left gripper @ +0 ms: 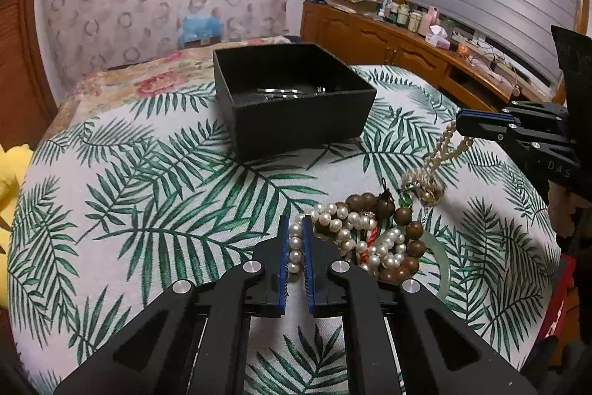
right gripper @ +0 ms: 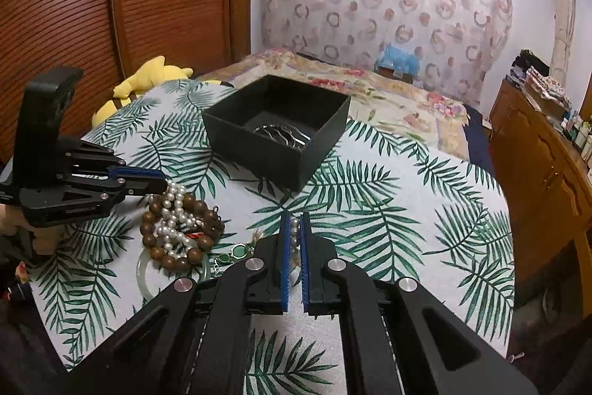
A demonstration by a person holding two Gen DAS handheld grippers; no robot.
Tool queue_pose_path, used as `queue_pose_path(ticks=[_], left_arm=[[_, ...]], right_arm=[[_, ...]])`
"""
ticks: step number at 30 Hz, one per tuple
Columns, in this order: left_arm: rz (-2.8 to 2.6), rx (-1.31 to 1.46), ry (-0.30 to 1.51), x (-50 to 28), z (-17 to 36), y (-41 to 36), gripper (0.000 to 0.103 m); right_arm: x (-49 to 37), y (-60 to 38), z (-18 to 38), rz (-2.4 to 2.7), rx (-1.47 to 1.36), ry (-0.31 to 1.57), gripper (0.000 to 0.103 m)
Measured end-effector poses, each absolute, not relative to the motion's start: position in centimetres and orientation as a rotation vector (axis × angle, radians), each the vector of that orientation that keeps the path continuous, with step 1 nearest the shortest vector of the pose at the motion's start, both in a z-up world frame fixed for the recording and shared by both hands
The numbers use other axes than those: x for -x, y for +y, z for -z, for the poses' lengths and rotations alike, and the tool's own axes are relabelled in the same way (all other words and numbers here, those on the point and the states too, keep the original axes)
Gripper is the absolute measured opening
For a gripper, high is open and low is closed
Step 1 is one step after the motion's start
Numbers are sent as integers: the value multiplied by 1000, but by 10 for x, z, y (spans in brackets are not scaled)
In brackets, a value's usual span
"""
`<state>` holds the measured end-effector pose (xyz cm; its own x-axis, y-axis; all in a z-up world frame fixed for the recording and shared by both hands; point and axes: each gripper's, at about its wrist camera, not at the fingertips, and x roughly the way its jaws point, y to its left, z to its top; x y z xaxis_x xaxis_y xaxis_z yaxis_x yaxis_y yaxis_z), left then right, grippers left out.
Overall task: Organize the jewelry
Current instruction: 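Lift the pearl necklaces with both grippers and drop them into the black box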
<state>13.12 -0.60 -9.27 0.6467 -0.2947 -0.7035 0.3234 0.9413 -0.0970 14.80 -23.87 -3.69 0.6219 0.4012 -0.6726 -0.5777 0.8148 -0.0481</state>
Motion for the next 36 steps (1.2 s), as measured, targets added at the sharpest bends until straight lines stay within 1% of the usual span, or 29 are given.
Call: queue_pose_path(ticks=[5,12,23,36], left_arm=[[343,-32,748,-124,74,-1,6],[348,-23,654,-112,33,-2,6],[367,-43,537,-108,-28,-14,6],[352,-56,464,-121,-72,-19,6]], right_arm=[[-144,-242,27,-569,266,675,6],[-139,-243,11,-575,262,643,6],[-136,-245,-35,-578,254,557,6],[-146,-244,-86,-578,237,475,6]])
